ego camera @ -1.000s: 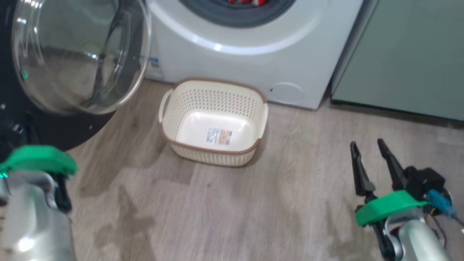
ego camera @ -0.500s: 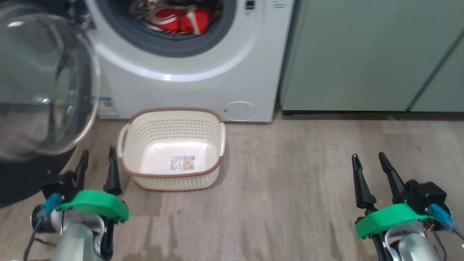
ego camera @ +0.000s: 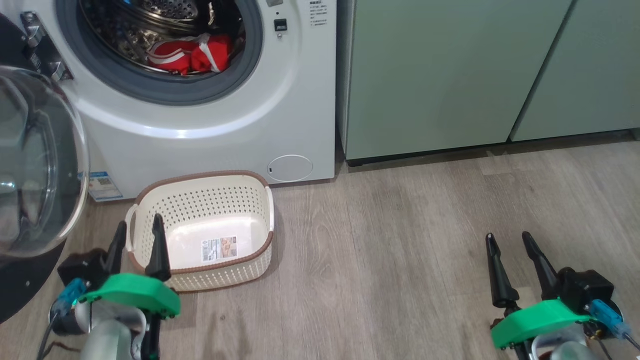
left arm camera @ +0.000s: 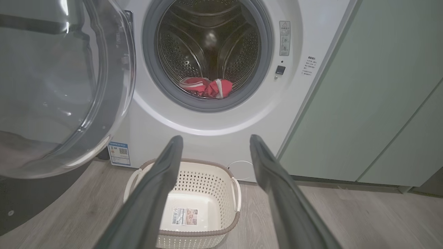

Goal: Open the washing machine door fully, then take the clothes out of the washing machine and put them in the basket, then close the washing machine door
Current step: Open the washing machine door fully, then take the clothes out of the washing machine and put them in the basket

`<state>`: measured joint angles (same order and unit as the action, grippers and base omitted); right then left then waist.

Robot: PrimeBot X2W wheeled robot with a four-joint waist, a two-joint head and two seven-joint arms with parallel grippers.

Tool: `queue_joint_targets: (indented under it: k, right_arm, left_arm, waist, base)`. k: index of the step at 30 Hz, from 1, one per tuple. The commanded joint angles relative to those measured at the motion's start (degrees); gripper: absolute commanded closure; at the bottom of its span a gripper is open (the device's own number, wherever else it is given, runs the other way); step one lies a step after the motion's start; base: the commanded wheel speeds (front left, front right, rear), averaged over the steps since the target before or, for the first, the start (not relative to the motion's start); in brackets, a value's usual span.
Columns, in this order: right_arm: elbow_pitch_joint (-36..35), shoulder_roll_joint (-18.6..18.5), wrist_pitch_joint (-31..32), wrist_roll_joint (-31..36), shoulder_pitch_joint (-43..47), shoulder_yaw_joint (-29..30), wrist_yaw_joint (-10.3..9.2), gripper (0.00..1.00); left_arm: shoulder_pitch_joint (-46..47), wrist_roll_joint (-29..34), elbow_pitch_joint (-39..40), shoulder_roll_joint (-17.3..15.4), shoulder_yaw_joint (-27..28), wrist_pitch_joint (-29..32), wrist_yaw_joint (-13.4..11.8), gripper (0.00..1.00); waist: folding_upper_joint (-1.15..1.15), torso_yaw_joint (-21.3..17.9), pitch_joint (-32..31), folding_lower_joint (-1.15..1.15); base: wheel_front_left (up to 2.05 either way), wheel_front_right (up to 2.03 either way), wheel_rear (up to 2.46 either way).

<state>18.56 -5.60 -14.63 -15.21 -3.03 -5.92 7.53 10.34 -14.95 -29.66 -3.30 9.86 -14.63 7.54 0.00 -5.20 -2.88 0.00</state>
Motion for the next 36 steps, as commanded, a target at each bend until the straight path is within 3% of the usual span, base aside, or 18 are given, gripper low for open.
queue_joint_targets:
  k: [1, 36]
  right_arm:
    - [-2.1, -0.05, -0.37, -0.18, -0.85, -0.87, -0.04, 0.0]
    - [-2.34, 0.56, -0.37, -0.06, -1.23, 0.01, -0.04, 0.0]
  left_arm:
    - [1.01, 0.36, 1.35, -1.11, 1.38, -0.37, -0.06, 0.0]
    - [1.67, 0.5, 2.37, -2.54, -1.66, -0.37, -0.06, 0.0]
  waist:
    - [0.0, -0.08, -0.18, 0.0]
    - [0.0, 1.46, 0.88, 0.0]
  base:
    - [0.0, 0.0, 0.0]
    - [0.15, -0.15, 0.0]
